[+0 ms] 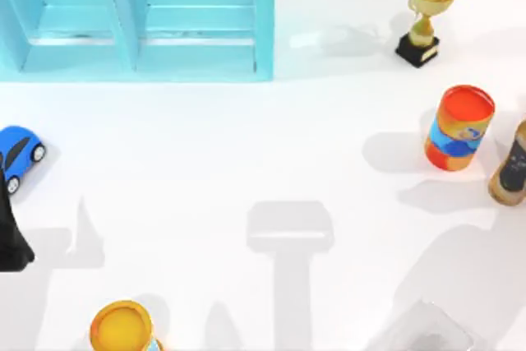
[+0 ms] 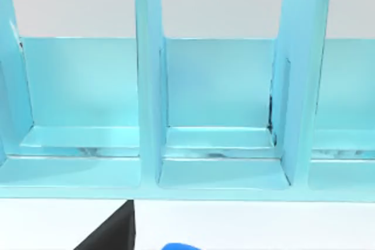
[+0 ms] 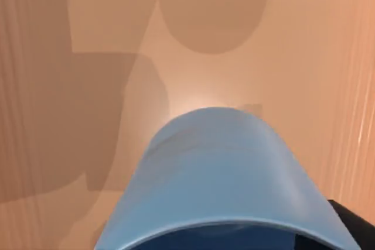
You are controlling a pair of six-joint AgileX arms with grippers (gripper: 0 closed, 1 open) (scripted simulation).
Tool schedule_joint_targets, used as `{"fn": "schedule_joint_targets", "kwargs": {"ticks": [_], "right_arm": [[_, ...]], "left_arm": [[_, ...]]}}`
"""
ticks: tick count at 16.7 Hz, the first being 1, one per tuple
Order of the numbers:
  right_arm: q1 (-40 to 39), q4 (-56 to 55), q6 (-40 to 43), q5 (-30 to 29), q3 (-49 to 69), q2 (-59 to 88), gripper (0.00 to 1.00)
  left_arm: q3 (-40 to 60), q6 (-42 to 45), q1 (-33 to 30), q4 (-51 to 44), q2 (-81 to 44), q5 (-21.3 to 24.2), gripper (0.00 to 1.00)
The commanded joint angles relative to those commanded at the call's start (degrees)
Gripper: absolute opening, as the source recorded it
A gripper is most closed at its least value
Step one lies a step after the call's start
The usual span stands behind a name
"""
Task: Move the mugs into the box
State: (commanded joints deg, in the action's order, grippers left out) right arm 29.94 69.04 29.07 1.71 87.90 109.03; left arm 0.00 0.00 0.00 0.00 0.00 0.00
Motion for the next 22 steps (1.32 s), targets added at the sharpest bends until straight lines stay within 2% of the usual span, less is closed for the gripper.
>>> {"fn": "schedule_joint_targets", "kwargs": {"ticks": [5, 18, 22], "right_arm": [[-0.1, -0.88, -0.09, 0.02, -0.88, -0.02, 0.0], [-0.1, -0.88, -0.09, 0.02, -0.88, -0.02, 0.98], [-0.1, -0.88, -0.09, 0.02, -0.88, -0.02, 1.0]], "left_arm": [[0.0, 0.0, 0.0, 0.0, 0.0, 0.0, 1.0], [0.0, 0.0, 0.0, 0.0, 0.0, 0.0, 1.0], [0.0, 0.0, 0.0, 0.0, 0.0, 0.0, 1.0]]}}
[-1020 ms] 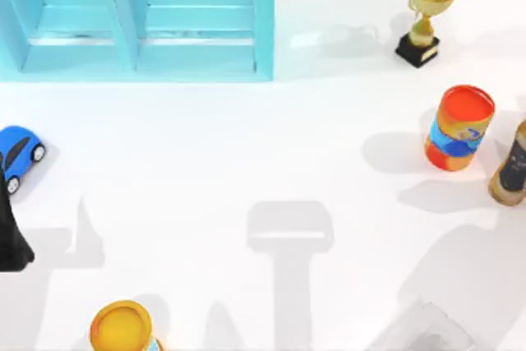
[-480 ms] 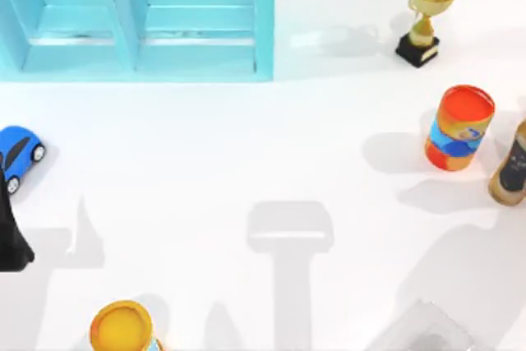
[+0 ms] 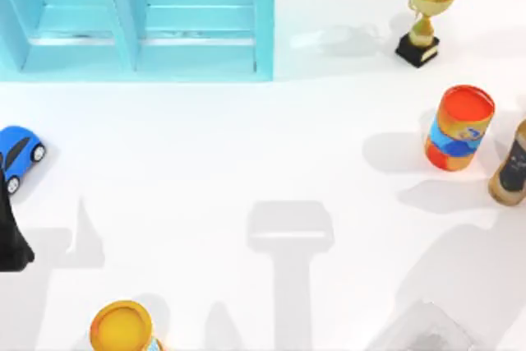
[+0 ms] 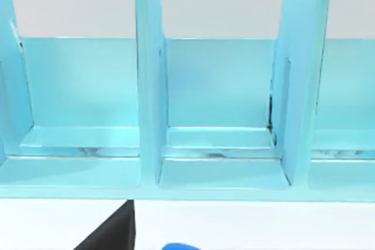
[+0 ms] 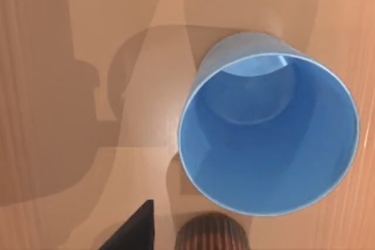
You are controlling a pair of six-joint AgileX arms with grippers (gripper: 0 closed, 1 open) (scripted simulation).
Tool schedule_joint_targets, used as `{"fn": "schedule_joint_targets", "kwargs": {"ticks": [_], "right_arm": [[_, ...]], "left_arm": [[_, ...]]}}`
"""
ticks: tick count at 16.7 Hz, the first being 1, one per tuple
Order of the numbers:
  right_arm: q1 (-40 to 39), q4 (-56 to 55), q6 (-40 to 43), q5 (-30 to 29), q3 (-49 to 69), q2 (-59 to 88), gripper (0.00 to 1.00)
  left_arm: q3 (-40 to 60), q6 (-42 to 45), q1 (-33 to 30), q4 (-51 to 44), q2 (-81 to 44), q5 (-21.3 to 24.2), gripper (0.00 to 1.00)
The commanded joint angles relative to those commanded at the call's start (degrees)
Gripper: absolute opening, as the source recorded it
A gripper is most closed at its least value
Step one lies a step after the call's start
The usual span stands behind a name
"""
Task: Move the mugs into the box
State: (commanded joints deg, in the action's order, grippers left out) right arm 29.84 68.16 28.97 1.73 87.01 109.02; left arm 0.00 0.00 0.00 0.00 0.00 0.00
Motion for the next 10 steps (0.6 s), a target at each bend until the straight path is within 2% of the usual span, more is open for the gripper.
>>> {"fn": "schedule_joint_targets", "kwargs": {"ticks": [6, 10], "right_arm": [[0.14, 0.17, 0.01, 0.01, 0.18, 0.02, 1.0], [0.33, 6.36, 0.13, -0.01, 6.79, 0.6, 1.0]], "left_arm": [[0.0, 0.0, 0.0, 0.0, 0.0, 0.0, 1.0], [0.0, 0.0, 0.0, 0.0, 0.0, 0.0, 1.0]]}}
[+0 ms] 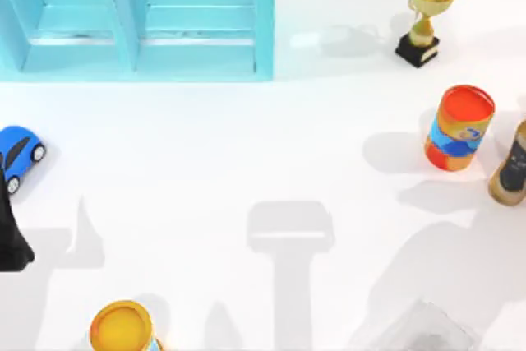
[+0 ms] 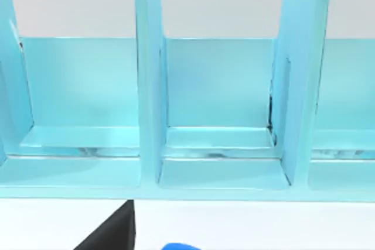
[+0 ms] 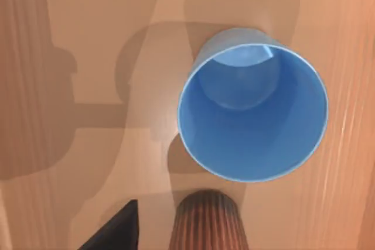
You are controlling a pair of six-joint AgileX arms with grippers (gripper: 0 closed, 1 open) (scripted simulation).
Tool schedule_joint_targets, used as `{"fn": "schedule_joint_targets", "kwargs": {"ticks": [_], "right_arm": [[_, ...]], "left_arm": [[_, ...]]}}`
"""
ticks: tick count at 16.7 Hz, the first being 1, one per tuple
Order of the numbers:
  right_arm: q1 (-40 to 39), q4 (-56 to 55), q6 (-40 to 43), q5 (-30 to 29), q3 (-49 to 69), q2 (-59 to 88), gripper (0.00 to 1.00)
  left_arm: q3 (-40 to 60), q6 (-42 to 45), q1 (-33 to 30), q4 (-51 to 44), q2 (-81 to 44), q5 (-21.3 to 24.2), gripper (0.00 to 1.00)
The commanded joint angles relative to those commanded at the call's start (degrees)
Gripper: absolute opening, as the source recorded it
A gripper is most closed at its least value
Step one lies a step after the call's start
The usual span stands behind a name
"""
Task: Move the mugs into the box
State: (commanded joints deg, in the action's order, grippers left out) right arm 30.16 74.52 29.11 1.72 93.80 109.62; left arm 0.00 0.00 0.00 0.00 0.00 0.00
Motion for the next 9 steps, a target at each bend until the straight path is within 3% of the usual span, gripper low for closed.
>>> {"fn": "schedule_joint_targets", "kwargs": {"ticks": [5, 9], "right_arm": [[0.08, 13.48, 0.11, -0.05, 14.41, 0.72, 1.0], [0.06, 16.97, 0.1, 0.0, 17.93, 0.79, 1.0]], "left_arm": [[0.0, 0.0, 0.0, 0.0, 0.0, 0.0, 1.0], [0.0, 0.0, 0.0, 0.0, 0.0, 0.0, 1.0]]}}
